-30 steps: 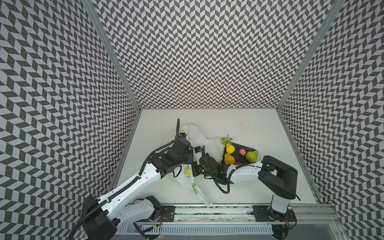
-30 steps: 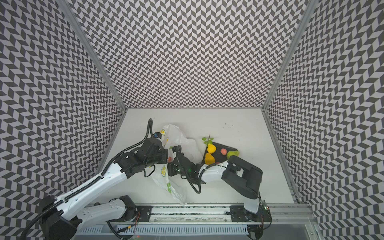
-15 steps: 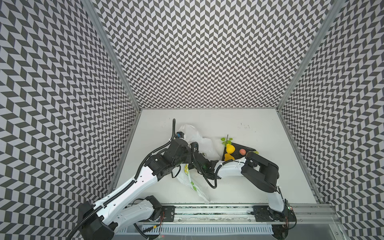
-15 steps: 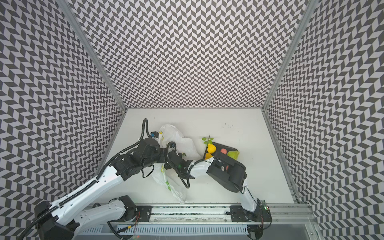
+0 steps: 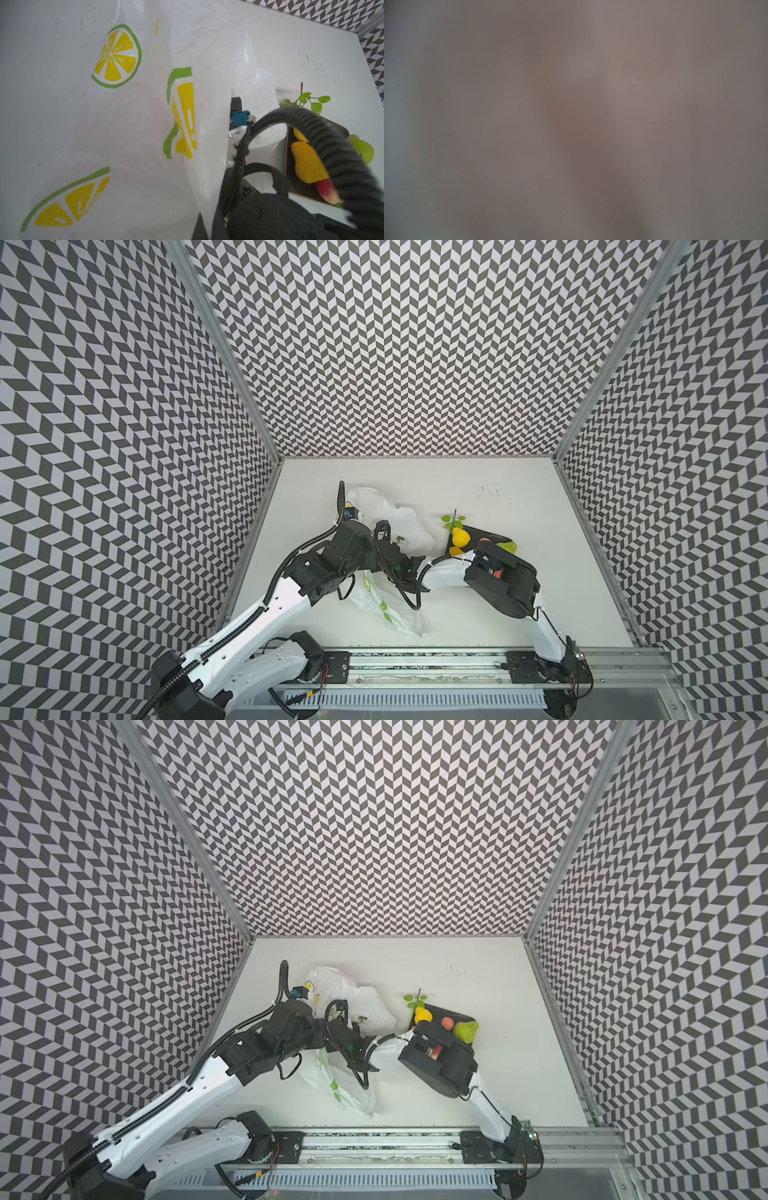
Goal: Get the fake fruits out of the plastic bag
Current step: 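Grasp the red fruit inside the bag with the right gripper and pull it out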
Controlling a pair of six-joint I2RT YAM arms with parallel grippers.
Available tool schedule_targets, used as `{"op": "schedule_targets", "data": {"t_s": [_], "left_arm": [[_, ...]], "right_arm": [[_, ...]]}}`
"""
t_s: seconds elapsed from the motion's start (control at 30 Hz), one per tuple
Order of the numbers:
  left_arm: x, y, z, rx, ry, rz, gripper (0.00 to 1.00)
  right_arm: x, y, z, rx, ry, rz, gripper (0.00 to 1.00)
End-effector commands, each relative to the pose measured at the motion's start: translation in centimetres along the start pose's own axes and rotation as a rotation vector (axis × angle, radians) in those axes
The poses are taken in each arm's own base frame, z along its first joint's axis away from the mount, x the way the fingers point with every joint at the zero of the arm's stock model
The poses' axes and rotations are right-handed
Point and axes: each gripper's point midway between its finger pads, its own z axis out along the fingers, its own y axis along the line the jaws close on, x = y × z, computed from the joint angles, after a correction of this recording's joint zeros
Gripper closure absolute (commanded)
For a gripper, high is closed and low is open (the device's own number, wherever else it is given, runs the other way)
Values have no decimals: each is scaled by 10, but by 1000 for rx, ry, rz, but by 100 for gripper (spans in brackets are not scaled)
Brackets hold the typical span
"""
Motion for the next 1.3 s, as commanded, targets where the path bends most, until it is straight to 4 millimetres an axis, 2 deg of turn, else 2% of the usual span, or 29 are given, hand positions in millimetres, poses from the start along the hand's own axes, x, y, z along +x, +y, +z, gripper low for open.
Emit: {"op": "schedule_targets", "data": {"t_s": [0.0, 0.2, 0.4, 0.53, 0.67, 0.9, 1.03, 1.27], "left_arm": [[-6, -31, -7, 148, -15, -36, 100], [-8, -29, -12, 143, -29, -49, 100], [-9, -19, -10, 101, -51, -75, 100], [-10, -18, -7, 97, -62, -101, 100], [-13, -17, -6, 90, -79, -113, 100], [-20, -15, -6, 71, -103, -105, 100], [-19, -13, -5, 63, -106, -97, 100], [-14, -13, -1, 80, -111, -94, 100]], "right_arm": [[22, -1, 8, 7, 66, -1, 37], [15, 9, -1, -24, 87, -11, 47], [-10, 23, -43, -115, 29, 18, 51], [-17, 32, -63, -164, 21, 34, 52], [-17, 36, -85, -205, 28, 37, 52], [-1, 20, -119, -228, 61, 31, 52], [-2, 8, -145, -232, 55, 20, 52], [-17, -10, -197, -234, 28, -2, 52]]}}
